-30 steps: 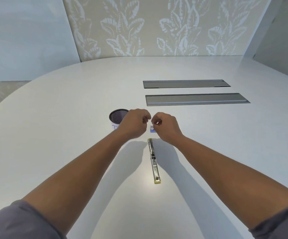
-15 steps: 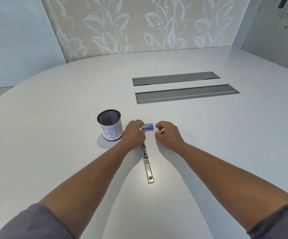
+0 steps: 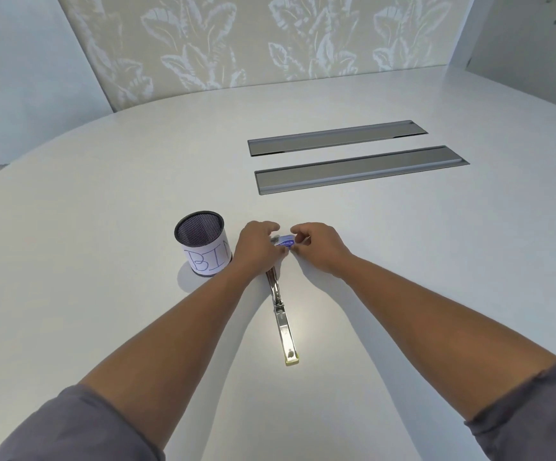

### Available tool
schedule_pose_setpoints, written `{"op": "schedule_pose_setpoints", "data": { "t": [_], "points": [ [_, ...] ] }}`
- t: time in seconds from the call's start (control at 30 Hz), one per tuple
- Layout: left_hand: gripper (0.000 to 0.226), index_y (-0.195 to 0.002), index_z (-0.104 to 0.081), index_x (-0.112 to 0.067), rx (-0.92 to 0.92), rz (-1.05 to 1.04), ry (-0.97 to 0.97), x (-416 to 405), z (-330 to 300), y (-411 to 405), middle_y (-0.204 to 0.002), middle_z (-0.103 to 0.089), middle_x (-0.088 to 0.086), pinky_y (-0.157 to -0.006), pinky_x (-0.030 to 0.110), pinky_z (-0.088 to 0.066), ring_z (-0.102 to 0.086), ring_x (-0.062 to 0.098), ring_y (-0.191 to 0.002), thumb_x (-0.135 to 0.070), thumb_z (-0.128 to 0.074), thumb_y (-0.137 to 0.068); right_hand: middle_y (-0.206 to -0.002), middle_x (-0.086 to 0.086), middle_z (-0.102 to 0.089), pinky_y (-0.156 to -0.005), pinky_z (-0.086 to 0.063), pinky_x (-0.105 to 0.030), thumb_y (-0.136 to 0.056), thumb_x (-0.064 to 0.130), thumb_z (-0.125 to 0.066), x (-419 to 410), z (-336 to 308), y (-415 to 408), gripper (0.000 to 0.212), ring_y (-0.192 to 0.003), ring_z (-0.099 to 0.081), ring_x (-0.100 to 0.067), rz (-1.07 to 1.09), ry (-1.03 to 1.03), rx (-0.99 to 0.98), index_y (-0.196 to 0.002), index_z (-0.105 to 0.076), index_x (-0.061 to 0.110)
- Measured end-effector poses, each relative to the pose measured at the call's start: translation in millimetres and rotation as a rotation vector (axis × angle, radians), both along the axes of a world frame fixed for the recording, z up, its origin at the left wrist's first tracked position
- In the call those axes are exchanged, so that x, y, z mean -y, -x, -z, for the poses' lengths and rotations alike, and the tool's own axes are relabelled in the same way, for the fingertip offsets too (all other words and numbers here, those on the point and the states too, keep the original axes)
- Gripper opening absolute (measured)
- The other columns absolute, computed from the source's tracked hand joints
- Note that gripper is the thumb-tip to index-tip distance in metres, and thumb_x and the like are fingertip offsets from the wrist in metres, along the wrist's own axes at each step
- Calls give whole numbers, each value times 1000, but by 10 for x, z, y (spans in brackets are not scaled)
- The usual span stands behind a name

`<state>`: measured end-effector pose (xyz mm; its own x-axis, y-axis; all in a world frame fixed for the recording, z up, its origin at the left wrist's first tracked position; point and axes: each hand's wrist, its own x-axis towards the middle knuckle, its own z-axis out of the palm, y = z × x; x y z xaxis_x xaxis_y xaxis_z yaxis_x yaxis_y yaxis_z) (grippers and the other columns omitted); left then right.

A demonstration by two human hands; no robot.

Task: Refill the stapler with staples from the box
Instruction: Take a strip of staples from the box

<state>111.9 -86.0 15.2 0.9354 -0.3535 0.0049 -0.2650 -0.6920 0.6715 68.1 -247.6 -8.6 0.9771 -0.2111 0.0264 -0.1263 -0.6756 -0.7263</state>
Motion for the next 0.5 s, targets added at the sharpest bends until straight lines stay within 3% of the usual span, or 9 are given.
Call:
{"op": "schedule_pose_setpoints", "data": {
  "t": [0.2,0.3,0.5],
  "points": [
    [28,-103,-79,-13,-17,0,-8,10,4,-81,-101,-75,5,-78,27,-52,-67,21,-92,-16,-83,-76,-96,8,-69,-80,-44,-25,-87,22,-77,55,29,-62,38,-82,-59,-10,-42,-10,10,-124,-71,18],
    [28,-101,-78,-12,-15,5,-22,-16,2,-117,-99,-72,4,-74,25,-48,-64,19,-88,-17,-84,-75,-88,9,-67,-73,-43,-23,-85,21,-80,85,12,-82,35,-74,-57,-2,-72,-26,4,-118,-73,18],
    [29,-102,-77,-12,-3,34,-67,-28,-24,-137,-96,-69,1,-70,23,-41,-61,17,-87,-16,-85,-75,-80,7,-67,-66,-46,-23,-81,16,-82,110,-38,-86,23,-67,-56,-6,-99,-54,-20,-102,-74,19]
  ]
}}
